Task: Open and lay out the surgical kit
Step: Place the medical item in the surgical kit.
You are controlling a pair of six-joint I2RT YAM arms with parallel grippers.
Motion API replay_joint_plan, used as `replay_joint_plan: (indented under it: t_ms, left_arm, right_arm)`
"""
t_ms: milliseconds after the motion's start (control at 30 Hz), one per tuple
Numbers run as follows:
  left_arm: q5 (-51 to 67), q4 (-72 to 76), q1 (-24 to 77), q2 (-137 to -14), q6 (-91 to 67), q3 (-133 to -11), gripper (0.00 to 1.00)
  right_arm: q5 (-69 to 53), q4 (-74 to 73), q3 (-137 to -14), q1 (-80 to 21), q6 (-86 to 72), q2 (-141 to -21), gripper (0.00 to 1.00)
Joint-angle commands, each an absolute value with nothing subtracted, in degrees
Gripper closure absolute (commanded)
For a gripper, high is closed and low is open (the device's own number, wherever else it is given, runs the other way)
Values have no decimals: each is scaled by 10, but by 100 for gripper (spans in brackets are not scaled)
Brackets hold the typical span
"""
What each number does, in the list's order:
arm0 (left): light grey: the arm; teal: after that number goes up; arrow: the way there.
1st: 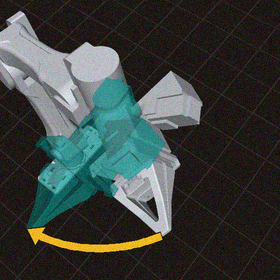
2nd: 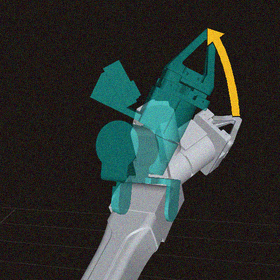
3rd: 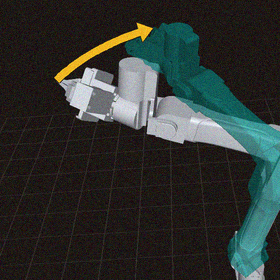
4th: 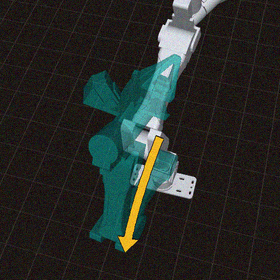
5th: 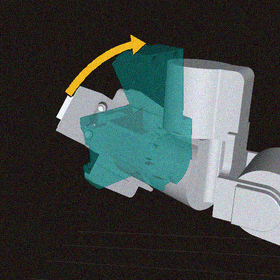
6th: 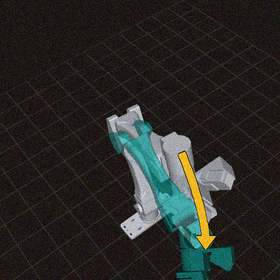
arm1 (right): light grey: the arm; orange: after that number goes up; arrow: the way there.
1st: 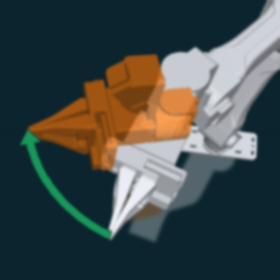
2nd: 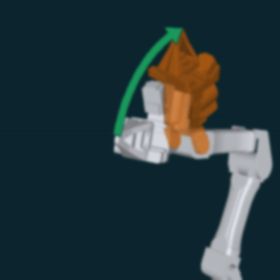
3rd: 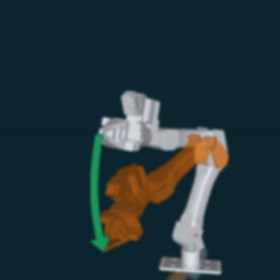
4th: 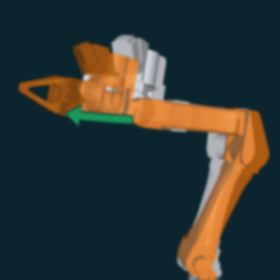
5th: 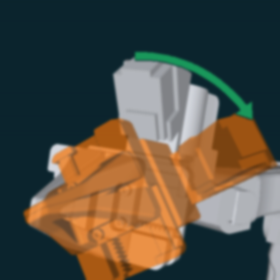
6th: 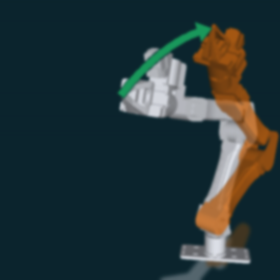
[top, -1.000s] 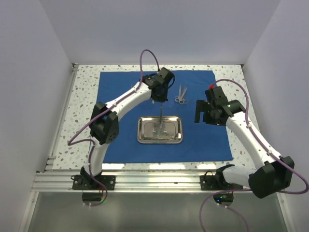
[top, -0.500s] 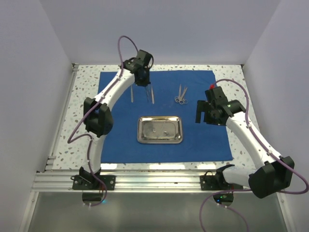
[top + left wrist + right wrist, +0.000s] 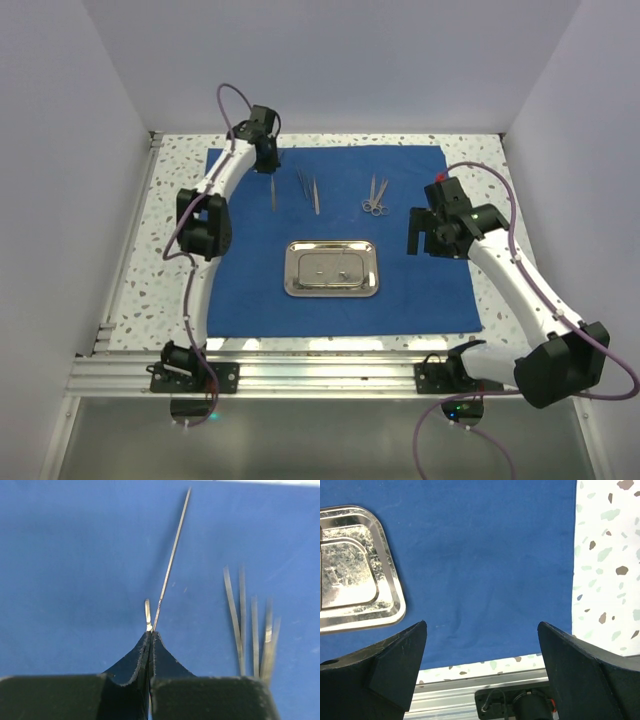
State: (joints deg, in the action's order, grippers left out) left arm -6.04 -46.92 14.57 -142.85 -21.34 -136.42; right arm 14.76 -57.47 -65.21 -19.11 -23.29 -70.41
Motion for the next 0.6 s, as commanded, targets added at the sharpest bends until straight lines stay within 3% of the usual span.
replay_joint_plan:
  t_ms: [0,100,333,567]
  left_arm:
    - [-36,-425,145,-1407,-200,-1326,100]
    - [-46,-438,145,-1377,-199,-1272,100]
    - [-61,-367,152,-1219,-218,-992,100]
    - [-58,-376,163,-1173,-235,-942,98]
  right_arm:
    - [170,-590,-682,-190,-224,-712,3]
    - [172,-590,-683,-191,-226,-714,3]
    - [162,-577,-668,-190,-235,-719,4]
    - [150,-570,-663,-190,-236,-717,4]
